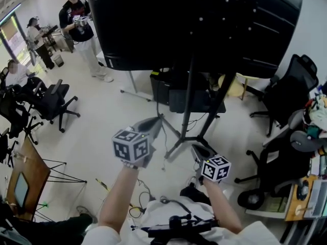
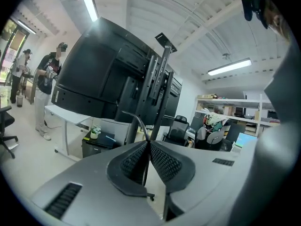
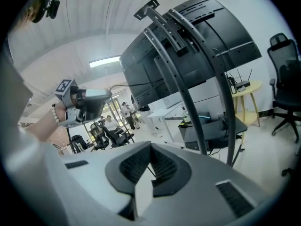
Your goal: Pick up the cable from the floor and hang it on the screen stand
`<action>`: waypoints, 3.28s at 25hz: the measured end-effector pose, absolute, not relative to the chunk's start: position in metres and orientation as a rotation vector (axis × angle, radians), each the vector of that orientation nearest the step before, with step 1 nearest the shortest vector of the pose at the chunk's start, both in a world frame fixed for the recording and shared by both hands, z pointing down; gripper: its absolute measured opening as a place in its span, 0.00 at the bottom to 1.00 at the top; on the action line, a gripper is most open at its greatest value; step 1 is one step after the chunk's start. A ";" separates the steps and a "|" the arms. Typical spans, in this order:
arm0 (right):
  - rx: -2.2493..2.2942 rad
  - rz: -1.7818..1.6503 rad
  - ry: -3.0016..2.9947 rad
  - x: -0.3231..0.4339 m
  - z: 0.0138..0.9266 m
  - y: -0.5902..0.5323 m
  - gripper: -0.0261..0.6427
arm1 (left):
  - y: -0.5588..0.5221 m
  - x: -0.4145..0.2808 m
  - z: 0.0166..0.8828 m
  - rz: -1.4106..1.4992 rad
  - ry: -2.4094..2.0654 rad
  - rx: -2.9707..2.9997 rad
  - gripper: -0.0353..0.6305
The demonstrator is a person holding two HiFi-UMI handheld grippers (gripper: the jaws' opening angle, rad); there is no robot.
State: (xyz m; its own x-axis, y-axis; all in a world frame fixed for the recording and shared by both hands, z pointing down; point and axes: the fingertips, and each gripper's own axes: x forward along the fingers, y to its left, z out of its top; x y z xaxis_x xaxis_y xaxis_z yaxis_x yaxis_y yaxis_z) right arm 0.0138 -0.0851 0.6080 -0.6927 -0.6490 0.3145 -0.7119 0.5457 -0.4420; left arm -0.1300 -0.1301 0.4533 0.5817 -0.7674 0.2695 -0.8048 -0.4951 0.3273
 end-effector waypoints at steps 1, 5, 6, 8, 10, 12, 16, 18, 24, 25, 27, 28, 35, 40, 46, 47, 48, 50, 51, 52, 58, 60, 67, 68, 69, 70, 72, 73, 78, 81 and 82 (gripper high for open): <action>1.178 0.839 -2.656 0.016 0.610 -0.086 0.04 | -0.130 -0.128 0.449 0.125 -1.263 2.409 0.08; 1.244 0.822 -2.638 0.043 0.611 -0.094 0.04 | -0.131 -0.103 0.438 0.125 -1.201 2.455 0.08; 1.268 0.818 -2.633 0.052 0.610 -0.098 0.04 | -0.132 -0.096 0.434 0.122 -1.181 2.469 0.08; 1.319 0.821 -2.619 0.071 0.608 -0.106 0.04 | -0.136 -0.079 0.425 0.110 -1.138 2.499 0.08; 1.363 0.824 -2.599 0.090 0.607 -0.112 0.04 | -0.141 -0.061 0.414 0.093 -1.092 2.525 0.08; 1.407 0.818 -2.575 0.107 0.607 -0.118 0.04 | -0.147 -0.043 0.401 0.071 -1.047 2.551 0.08; 1.496 0.808 -2.529 0.138 0.613 -0.134 0.04 | -0.161 -0.009 0.375 0.055 -0.981 2.608 0.08; 1.499 0.813 -2.524 0.145 0.617 -0.141 0.04 | -0.170 0.004 0.363 0.057 -0.964 2.633 0.08; 1.408 0.779 -2.533 0.128 0.631 -0.154 0.08 | -0.191 0.014 0.332 0.071 -0.994 2.694 0.08; 1.383 0.764 -2.536 0.121 0.632 -0.156 0.08 | -0.193 0.013 0.325 0.067 -1.003 2.701 0.08; 1.333 0.745 -2.542 0.108 0.636 -0.158 0.09 | -0.198 0.010 0.314 0.060 -1.019 2.711 0.08; 1.308 0.743 -2.544 0.101 0.639 -0.159 0.09 | -0.199 0.008 0.309 0.057 -1.025 2.715 0.08; 1.112 0.696 -2.523 0.040 0.665 -0.159 0.30 | -0.204 -0.019 0.275 0.057 -1.073 2.745 0.08; 1.018 0.657 -2.499 0.011 0.685 -0.160 0.30 | -0.206 -0.042 0.253 0.023 -1.106 2.741 0.08; 0.962 0.657 -2.431 -0.002 0.715 -0.163 0.37 | -0.212 -0.061 0.239 -0.015 -1.120 2.731 0.08; 0.957 0.662 -2.421 -0.002 0.719 -0.163 0.37 | -0.212 -0.062 0.237 -0.022 -1.118 2.731 0.08; 0.956 0.666 -2.409 -0.001 0.724 -0.164 0.37 | -0.213 -0.062 0.235 -0.029 -1.115 2.731 0.08; 0.959 0.677 -2.388 0.003 0.733 -0.167 0.37 | -0.216 -0.060 0.229 -0.045 -1.100 2.732 0.08; 0.961 0.684 -2.380 0.005 0.737 -0.169 0.38 | -0.218 -0.058 0.226 -0.051 -1.091 2.733 0.08; 0.964 0.691 -2.373 0.007 0.741 -0.171 0.38 | -0.220 -0.055 0.223 -0.052 -1.083 2.735 0.08; 0.990 0.720 -2.357 0.024 0.755 -0.190 0.38 | -0.235 -0.035 0.202 -0.059 -1.044 2.758 0.08; 0.981 0.725 -2.361 0.026 0.757 -0.197 0.38 | -0.240 -0.030 0.197 -0.071 -1.036 2.755 0.08; 0.911 0.728 -2.391 0.020 0.767 -0.223 0.38 | -0.255 -0.008 0.177 -0.085 -1.023 2.773 0.08; 0.900 0.725 -2.393 0.018 0.769 -0.227 0.38 | -0.255 -0.005 0.173 -0.076 -1.029 2.785 0.08; 0.888 0.724 -2.394 0.016 0.772 -0.230 0.38 | -0.256 -0.002 0.169 -0.068 -1.036 2.796 0.08; 0.877 0.725 -2.393 0.015 0.775 -0.233 0.38 | -0.258 0.000 0.167 -0.065 -1.042 2.800 0.08; 0.856 0.733 -2.390 0.012 0.781 -0.239 0.38 | -0.262 0.003 0.165 -0.063 -1.054 2.800 0.08; 0.844 0.735 -2.390 0.009 0.785 -0.242 0.38 | -0.264 0.004 0.164 -0.060 -1.062 2.799 0.08; 0.775 0.729 -2.408 -0.006 0.793 -0.256 0.33 | -0.271 0.003 0.155 -0.059 -1.105 2.800 0.08; 0.743 0.730 -2.420 -0.014 0.797 -0.261 0.33 | -0.275 0.003 0.153 -0.058 -1.122 2.798 0.08; 0.734 0.728 -2.423 -0.017 0.798 -0.263 0.33 | -0.275 0.003 0.152 -0.059 -1.125 2.797 0.08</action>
State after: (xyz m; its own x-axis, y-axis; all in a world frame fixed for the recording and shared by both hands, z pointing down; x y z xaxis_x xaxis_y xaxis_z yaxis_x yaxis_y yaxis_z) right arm -0.0168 -0.2627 0.7982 -0.7288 -0.3458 0.5910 -0.6143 0.7115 -0.3412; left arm 0.0027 -0.2753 0.1523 0.7217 -0.6921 0.0105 -0.6871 -0.7146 0.1313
